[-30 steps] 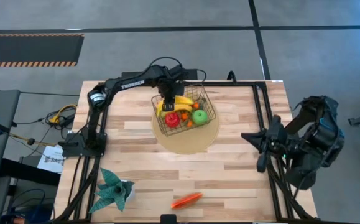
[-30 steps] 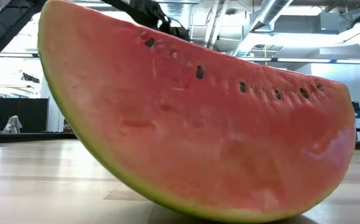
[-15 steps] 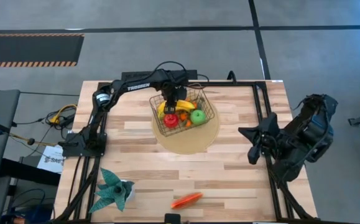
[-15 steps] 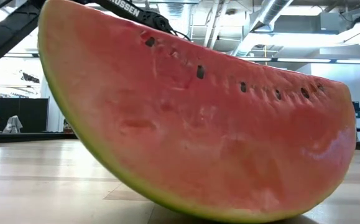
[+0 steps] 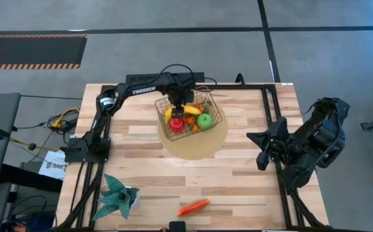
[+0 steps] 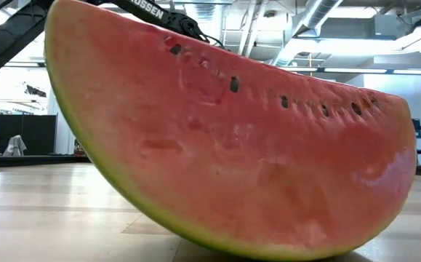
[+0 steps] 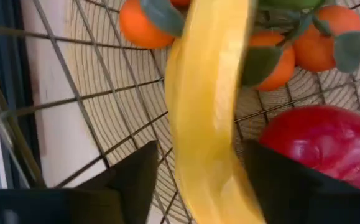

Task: Build produce basket
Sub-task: Put the banana into the basket, then put the watermelon into the basket

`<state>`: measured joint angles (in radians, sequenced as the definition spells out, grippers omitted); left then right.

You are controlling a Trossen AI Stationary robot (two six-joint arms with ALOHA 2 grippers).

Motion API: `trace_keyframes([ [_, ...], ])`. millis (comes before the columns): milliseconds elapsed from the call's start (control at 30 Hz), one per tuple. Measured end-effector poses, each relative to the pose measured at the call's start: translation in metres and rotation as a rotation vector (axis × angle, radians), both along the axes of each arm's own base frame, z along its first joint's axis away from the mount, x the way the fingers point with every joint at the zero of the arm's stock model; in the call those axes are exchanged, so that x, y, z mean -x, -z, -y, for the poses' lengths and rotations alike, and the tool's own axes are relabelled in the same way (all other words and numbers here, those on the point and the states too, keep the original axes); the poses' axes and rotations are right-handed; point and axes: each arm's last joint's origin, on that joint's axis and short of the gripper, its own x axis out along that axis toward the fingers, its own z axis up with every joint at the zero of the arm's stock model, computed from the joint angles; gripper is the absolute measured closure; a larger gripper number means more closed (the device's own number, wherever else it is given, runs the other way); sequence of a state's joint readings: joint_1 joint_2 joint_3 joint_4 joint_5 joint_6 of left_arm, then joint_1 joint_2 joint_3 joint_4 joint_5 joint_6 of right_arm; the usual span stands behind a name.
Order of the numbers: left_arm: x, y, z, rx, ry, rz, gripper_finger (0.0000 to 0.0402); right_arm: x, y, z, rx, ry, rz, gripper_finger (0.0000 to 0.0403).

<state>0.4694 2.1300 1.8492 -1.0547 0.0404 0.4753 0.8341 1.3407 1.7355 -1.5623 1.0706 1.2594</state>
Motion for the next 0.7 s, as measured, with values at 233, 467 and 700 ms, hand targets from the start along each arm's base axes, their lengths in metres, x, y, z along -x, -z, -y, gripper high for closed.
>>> trace_keyframes([
  [233, -0.001, 0.0, 0.002, -0.021, -0.054, -0.012, 0.0107, 0.0, 0.0, 0.0, 0.001, 0.0, 0.0, 0.0395],
  [467, -0.003, -0.029, 0.029, 0.117, -0.074, 0.113, 0.0099, 0.0, 0.0, 0.0, 0.009, -0.005, -0.006, 0.0394],
  [700, 0.01, -0.097, 0.087, 0.051, -0.048, 0.262, 0.0099, -0.007, 0.0, 0.007, 0.038, 0.022, -0.022, 0.0394],
])
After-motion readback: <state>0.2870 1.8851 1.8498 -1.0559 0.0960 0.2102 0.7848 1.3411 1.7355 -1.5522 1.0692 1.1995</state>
